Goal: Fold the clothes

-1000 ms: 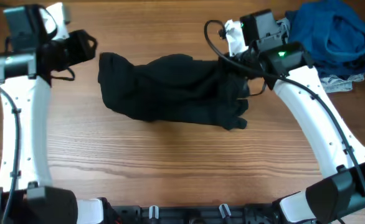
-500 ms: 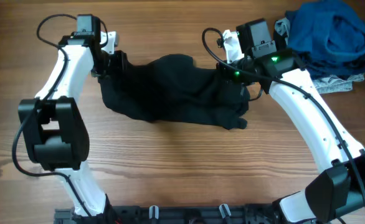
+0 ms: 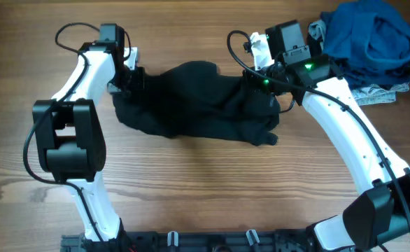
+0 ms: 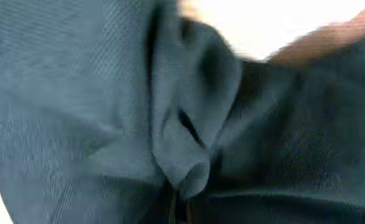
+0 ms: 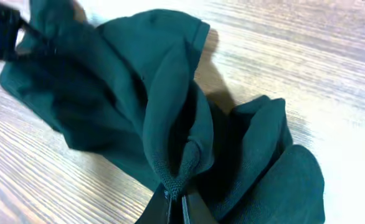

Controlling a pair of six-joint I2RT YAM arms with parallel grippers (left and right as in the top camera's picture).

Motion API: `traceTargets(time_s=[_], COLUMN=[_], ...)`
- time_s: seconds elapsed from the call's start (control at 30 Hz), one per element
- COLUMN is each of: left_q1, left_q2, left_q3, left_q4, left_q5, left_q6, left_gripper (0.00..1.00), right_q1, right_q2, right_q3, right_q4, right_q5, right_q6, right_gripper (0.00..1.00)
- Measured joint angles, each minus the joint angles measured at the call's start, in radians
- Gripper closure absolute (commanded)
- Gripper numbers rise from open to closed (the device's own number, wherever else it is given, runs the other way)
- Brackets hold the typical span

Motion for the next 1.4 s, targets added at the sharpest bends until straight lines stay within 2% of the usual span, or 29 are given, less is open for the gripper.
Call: traceTargets(time_s=[0.1, 0.17, 0.2, 0.37, 0.4, 0.53, 0.7, 0.87, 1.03, 1.13, 1.23, 1.3, 1.4], left_q1=[0.0, 0.0, 0.0, 0.0, 0.001, 0.018, 0.018, 0.018, 0.018, 0.018, 0.018, 0.018, 0.018], left_q2=[-0.067, -0.178, -0.324, -0.595, -0.614, -0.653, -0.756, -0.929, -1.078, -1.116, -1.074, -1.014, -0.829], left_q3=[-0.002, -0.003, -0.002, 0.001, 0.001, -0.002, 0.091, 0.1, 0.101, 0.103, 0.105, 0.107, 0.11], left_q4=[-0.138, -0.204, -0.249, -0.349, -0.34, -0.09, -0.102, -0.165, -0.214, -0.243, -0.265, -0.276, -0.281], left_q5=[-0.043, -0.063, -0.074, -0.092, -0.102, -0.128, -0.106, -0.095, -0.037, -0.027, -0.024, -0.024, -0.024], left_q6=[-0.016, -0.045, -0.083, -0.216, -0.224, -0.248, -0.252, -0.256, -0.257, -0.259, -0.26, -0.26, -0.259], left_gripper=[0.96, 0.96, 0.96, 0.96, 0.96, 0.96, 0.96, 0.96, 0.96, 0.96, 0.96, 0.96, 0.96], right_q1=[0.0, 0.0, 0.0, 0.0, -0.002, -0.056, -0.129, -0.128, -0.128, -0.128, -0.128, -0.128, -0.128], right_q2=[0.0, 0.0, 0.0, 0.0, 0.0, 0.011, -0.01, -0.129, -0.336, -0.402, -0.365, -0.281, -0.066], right_q3=[0.0, 0.0, 0.0, 0.0, 0.0, 0.072, 0.301, 0.309, 0.311, 0.312, 0.315, 0.32, 0.322], right_q4=[0.02, 0.023, 0.023, 0.016, 0.045, 0.086, -0.073, -0.231, -0.422, -0.446, -0.404, -0.354, -0.253], right_q5=[0.0, 0.0, 0.0, 0.001, 0.0, 0.0, 0.001, 0.0, 0.0, 0.0, 0.001, 0.003, 0.007], right_q6=[0.0, 0.0, 0.001, 0.042, 0.042, 0.042, 0.041, 0.042, 0.042, 0.042, 0.04, 0.032, 0.021], right_gripper=[0.94, 0.95, 0.94, 0.95, 0.96, 0.96, 0.96, 0.96, 0.96, 0.95, 0.96, 0.96, 0.96])
